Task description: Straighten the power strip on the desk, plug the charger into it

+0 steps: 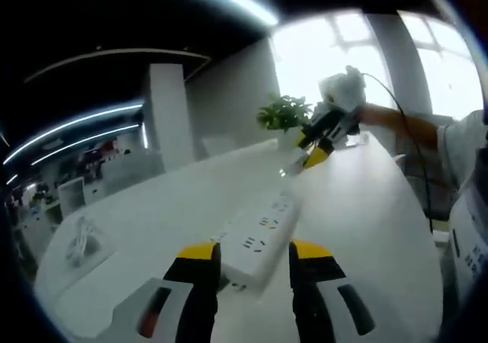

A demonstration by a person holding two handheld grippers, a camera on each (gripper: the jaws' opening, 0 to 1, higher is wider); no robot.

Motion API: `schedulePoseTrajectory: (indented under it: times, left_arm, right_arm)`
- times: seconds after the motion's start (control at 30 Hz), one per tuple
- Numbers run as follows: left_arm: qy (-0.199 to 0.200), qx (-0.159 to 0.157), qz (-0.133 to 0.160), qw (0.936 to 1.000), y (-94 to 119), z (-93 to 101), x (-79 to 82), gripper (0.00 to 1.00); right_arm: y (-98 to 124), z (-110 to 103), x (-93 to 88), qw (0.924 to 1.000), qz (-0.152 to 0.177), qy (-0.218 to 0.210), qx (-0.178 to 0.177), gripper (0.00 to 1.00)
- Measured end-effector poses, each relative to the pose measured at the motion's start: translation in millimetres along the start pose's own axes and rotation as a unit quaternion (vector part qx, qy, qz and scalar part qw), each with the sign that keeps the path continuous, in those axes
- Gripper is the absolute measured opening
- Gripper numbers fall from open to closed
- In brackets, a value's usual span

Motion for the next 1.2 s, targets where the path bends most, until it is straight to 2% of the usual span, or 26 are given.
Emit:
schedulePoseTrajectory:
  times: [0.17,0.57,1.2]
  left_arm:
    - [-0.005,-0.005,-0.002,1.0000,1.1,1.2,0.1,0.37]
    - [-0.006,-0.008,-0.006,0.9999,1.5,1.4,-0.9,0.37]
    - [-0.008,-0.009,-0.013,0.9998,2.1,1.3,-2.6,0.37]
  right_arm:
    - [-1.3,-3.3,5.5,0.9994,-0.017,0.027,0.015,0.23]
    - [-8.9,-13.4,17.5,0.9946,-0.035,0.085,0.048,0.23]
    - [-14.7,-17.7,20.9,0.9865,-0.053,0.134,0.078,0.23]
Point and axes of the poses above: the point that each gripper's makers call its tool centre point, and the gripper's own axes: y roughly backward along the fingers, z roughly to its right, x roughly out of its top, the point moved 5 cm from there along y, roughly backward along the fingers, and after that the axes turned 9 degrees about y, right-handed, at the moved point
